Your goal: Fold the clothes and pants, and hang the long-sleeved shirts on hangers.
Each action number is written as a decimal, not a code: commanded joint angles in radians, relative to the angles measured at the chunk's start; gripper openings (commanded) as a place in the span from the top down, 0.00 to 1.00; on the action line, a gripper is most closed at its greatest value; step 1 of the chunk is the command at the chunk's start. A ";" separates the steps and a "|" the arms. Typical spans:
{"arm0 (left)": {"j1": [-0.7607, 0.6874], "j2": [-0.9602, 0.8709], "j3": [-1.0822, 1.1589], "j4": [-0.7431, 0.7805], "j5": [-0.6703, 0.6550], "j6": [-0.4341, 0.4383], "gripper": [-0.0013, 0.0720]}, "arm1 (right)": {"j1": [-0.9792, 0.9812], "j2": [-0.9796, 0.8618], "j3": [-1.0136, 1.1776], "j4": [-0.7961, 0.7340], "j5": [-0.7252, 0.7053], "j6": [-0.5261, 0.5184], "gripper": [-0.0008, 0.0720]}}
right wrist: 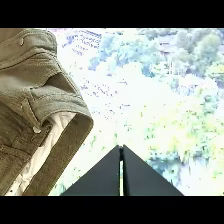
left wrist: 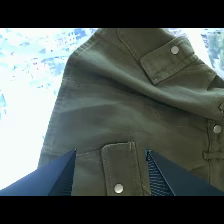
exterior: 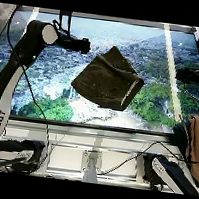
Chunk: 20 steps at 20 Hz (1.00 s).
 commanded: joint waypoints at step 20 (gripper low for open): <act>-0.045 0.056 -0.114 0.034 -0.099 0.000 0.35 | 0.000 0.000 0.000 0.001 0.000 0.000 0.96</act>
